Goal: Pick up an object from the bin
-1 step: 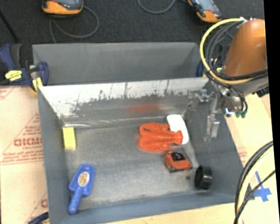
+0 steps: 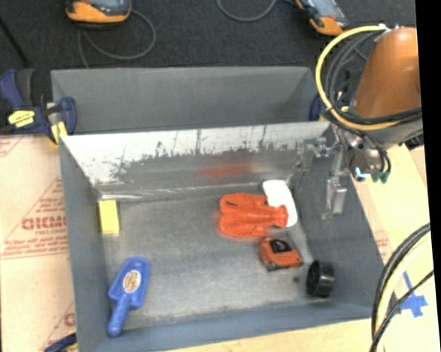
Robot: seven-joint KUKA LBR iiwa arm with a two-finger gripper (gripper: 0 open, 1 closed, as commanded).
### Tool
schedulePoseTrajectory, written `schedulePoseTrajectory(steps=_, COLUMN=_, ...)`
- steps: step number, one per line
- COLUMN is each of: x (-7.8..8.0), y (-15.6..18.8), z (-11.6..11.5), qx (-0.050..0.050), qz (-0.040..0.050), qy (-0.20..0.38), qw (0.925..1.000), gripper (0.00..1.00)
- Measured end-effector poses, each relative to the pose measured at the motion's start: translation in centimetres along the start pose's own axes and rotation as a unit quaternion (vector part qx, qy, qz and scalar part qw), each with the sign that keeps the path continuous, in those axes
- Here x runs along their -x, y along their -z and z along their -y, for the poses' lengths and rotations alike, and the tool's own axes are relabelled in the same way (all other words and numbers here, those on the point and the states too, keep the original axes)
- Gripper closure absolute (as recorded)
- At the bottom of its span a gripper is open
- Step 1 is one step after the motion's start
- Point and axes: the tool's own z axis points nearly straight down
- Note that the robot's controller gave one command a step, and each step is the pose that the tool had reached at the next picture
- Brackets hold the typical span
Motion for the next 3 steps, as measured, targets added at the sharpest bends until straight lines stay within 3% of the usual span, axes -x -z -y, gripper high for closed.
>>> schedulePoseTrajectory(steps=1, x=0.1, y=-0.2, z=-0.1, qx=0.0, qz=0.0006, qy=0.0, qw=1.0, gripper=0.0)
schedulePoseTrajectory(steps=2, x=0.0, y=-4.8, z=-0.8, qx=0.001, qz=-0.0021, qy=0.013, qw=0.9999, gripper=0.0)
schedulePoseTrajectory(steps=3, x=2.3, y=-5.7, z=-4.0, qx=0.001, qz=0.0009, qy=-0.019, qw=0.9998, gripper=0.0)
